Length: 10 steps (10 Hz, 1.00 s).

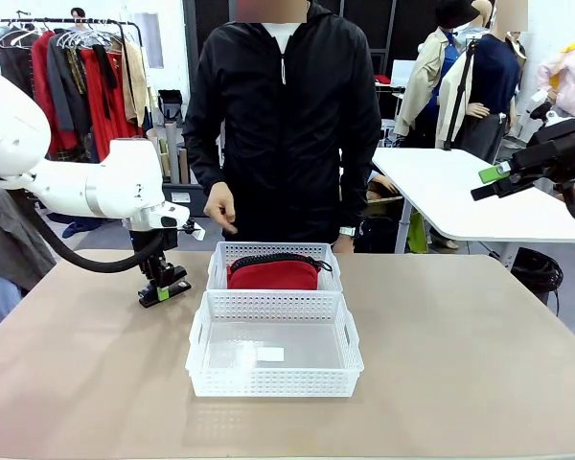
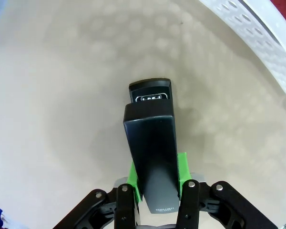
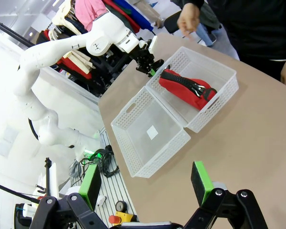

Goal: Distribute items into two baskets.
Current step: Pick up the Stapler that the person points to.

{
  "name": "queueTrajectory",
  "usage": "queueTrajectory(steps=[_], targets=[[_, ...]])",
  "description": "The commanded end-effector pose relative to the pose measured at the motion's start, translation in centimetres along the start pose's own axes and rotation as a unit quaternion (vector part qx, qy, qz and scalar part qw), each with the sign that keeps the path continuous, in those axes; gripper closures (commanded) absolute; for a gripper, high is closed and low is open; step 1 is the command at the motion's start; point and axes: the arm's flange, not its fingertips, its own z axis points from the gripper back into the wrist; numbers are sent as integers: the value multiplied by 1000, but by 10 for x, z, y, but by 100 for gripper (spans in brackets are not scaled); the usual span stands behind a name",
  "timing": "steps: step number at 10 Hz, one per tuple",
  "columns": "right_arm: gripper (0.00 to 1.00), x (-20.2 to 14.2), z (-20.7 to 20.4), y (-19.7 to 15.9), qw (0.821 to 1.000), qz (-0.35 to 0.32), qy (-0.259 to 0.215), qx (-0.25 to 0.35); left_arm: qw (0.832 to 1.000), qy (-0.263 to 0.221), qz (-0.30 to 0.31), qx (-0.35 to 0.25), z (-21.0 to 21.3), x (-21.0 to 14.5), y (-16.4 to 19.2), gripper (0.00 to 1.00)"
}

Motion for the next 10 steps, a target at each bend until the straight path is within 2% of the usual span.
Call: queueTrajectory(steps=[1, 8, 10], targets=[[0, 0, 0, 1, 1000, 0, 0, 0, 1000, 1, -3, -1, -1, 0, 0, 100], [0, 0, 0, 1, 1000, 0, 0, 0, 1000, 0, 0, 0, 1, 0, 0, 100], [0, 0, 0, 1, 1000, 0, 0, 0, 999, -33, -14, 8, 44, -24, 0, 100]])
